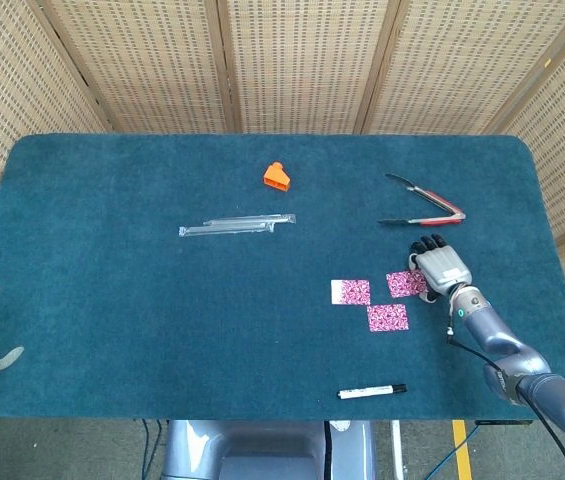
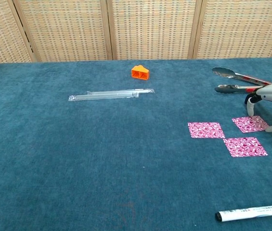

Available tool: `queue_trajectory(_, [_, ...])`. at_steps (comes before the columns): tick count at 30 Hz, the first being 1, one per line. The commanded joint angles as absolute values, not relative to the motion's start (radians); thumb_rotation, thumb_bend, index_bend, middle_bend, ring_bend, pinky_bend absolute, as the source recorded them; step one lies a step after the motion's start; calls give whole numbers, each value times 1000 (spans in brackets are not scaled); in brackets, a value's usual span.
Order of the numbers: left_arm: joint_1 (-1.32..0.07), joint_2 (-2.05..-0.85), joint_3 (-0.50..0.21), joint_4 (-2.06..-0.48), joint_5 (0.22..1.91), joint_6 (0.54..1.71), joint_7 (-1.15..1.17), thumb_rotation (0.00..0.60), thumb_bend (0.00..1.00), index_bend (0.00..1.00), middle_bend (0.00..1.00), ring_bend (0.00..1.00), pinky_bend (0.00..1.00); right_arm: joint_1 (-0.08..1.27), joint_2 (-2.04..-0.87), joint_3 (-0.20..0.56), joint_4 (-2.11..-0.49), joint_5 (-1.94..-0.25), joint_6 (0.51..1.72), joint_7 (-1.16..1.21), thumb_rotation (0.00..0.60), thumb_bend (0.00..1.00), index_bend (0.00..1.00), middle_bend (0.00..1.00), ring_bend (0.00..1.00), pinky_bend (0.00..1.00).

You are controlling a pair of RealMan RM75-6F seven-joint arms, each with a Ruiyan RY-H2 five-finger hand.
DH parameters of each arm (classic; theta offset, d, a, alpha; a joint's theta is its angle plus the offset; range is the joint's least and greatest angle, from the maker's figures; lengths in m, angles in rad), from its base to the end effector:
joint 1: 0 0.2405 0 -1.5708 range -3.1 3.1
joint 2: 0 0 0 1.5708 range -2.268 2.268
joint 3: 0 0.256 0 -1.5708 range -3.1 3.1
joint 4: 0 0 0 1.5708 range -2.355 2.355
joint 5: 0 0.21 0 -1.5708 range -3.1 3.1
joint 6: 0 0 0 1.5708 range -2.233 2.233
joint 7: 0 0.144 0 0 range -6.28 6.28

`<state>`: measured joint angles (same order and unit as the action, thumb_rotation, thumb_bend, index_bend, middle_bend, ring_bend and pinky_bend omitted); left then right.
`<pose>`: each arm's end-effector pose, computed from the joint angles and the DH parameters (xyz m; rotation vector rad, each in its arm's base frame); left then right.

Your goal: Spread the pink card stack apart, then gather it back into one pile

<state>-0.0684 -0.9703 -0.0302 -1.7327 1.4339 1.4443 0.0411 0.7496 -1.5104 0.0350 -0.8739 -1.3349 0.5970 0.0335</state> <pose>-0.3124 0.1701 0.1905 -1.3737 -0.9304 -0.7753 -0.3031 -0.4011 0.0327 1.9154 -0.8785 0.3818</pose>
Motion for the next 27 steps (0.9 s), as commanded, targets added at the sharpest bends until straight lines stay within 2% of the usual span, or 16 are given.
queue_trajectory(1, [-67, -970, -30, -1731, 1434, 1446, 40, 428, 99, 169, 0, 0, 0, 751, -1513, 36, -871, -1338, 597, 35, 600, 264, 366, 135, 0, 0])
queue_trajectory(7, [-69, -972, -30, -1729, 1433, 1441, 39, 429, 99, 169, 0, 0, 0, 750, -1515, 37, -865, -1340, 595, 38, 600, 267, 369, 135, 0, 0])
queue_trajectory(11, [-70, -973, -31, -1729, 1433, 1442, 40, 429, 99, 169, 0, 0, 0, 746, -1516, 36, -863, -1340, 595, 40, 600, 311, 387, 138, 0, 0])
queue_trajectory(27, [-68, -974, -31, -1726, 1432, 1442, 39, 427, 100, 169, 0, 0, 0, 738, -1493, 47, -891, -1342, 616, 51, 600, 311, 413, 146, 0, 0])
